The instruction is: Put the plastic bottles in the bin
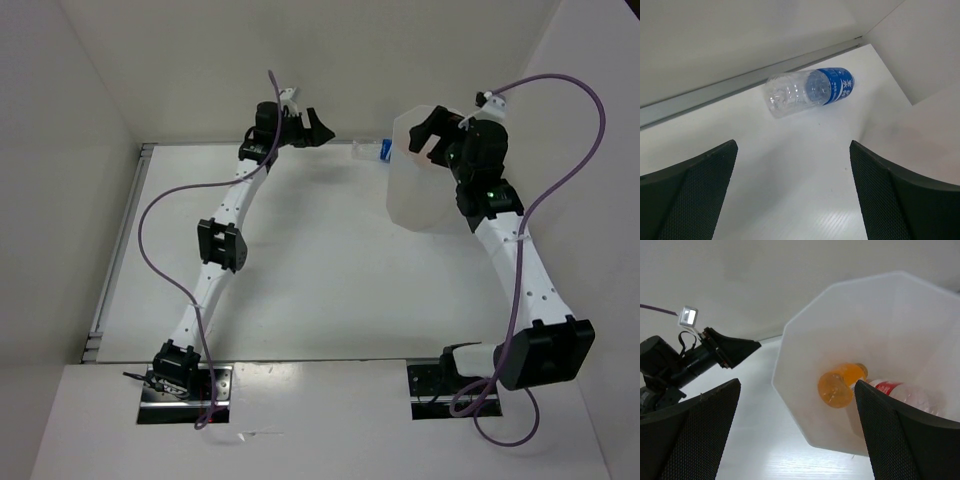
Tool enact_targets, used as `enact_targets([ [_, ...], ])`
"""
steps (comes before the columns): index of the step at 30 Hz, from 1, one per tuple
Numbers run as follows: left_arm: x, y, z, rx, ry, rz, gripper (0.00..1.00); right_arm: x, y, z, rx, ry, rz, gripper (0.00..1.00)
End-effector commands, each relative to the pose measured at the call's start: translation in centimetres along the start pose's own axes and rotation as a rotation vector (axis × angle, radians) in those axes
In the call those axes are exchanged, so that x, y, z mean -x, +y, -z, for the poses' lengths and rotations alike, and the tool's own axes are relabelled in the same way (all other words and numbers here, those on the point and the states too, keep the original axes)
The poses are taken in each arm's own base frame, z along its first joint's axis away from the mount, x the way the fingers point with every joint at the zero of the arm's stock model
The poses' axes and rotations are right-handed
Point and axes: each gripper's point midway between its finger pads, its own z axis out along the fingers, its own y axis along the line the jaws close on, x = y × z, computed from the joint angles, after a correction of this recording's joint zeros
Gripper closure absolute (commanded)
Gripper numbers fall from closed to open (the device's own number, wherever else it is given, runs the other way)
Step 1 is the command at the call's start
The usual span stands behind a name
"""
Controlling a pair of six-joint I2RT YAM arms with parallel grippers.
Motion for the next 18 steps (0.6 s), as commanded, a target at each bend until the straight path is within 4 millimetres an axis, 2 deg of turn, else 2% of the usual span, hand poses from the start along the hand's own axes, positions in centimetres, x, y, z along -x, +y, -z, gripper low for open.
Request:
enact_targets([
  [1,4.5,-3.2,1.8,-0.030,-0.049,-0.077,0.00,4.7,2.7,0.8,0.035,-0.082,0.116,0.00],
  [2,3.9,-3.1,2.5,-0.038,-0.004,-0.066,0.00,4.5,3.9,0.7,0.058,-0.064,0.174,0.00],
  [3,3.6,-3.5,2.8,-0.046,0.020,-0.055,0.00,3.5,4.5,0.6,0.072,-0.007,0.218,0.00],
  [4,4.6,-3.0,4.0,-0.043,0.028,-0.044,0.00,4.1,5.8,-0.5,0.090,0.000,0.251,0.00],
  [5,3.8,-3.2,5.0,-0.062,0.087,-0.009,0.00,3.2,7.3,-1.0,0.132,0.032,0.304,0.00],
  [6,4.4,-3.7,6.0,-0.069,0.104,-0.016,0.00,3.5,8.6,-1.2,0.174,0.052,0.335,0.00],
  [7,4.6,-3.0,7.1,-0.059,0.124,-0.010,0.00,2.3,10.1,-1.6,0.247,0.095,0.359,0.00],
  [8,3.6,-2.5,8.3,-0.023,0.187,0.033,0.00,-0.2,10.6,-3.6,0.260,0.159,0.379,0.00],
  [9,3.3,-2.3,8.9,0.013,0.211,0.037,0.00,-0.5,12.8,-3.6,0.308,0.158,0.420,0.00],
  [10,4.2,-2.0,10.3,0.051,0.216,0.010,0.00,-2.0,13.4,-4.2,0.322,0.194,0.447,0.00],
  [11,3.2,-1.7,11.5,0.110,0.271,0.037,0.00,-3.0,13.9,-5.0,0.310,0.210,0.467,0.00],
  [12,4.5,-0.8,12.9,0.208,0.252,0.019,0.00,-4.7,15.1,-6.8,0.317,0.240,0.478,0.00],
  [13,4.8,-0.7,13.7,0.244,0.260,-0.009,0.00,-5.9,14.8,-7.6,0.305,0.284,0.484,0.00],
  [14,4.7,-0.9,14.8,0.278,0.286,-0.012,0.00,-6.9,15.3,-8.4,0.307,0.306,0.476,0.00],
  [15,6.4,-1.6,16.0,0.318,0.260,-0.045,0.00,-8.2,15.5,-10.5,0.302,0.324,0.478,0.00],
  [16,6.9,-1.9,17.2,0.348,0.266,-0.065,0.00,-9.6,15.8,-11.2,0.304,0.354,0.485,0.00],
  [17,7.8,-2.3,18.1,0.376,0.254,-0.086,0.00,-7.7,16.8,-12.0,0.303,0.302,0.480,0.00],
  [18,9.9,-3.9,19.7,0.399,0.211,-0.112,0.00,-11.7,16.2,-14.5,0.284,0.368,0.495,0.00],
])
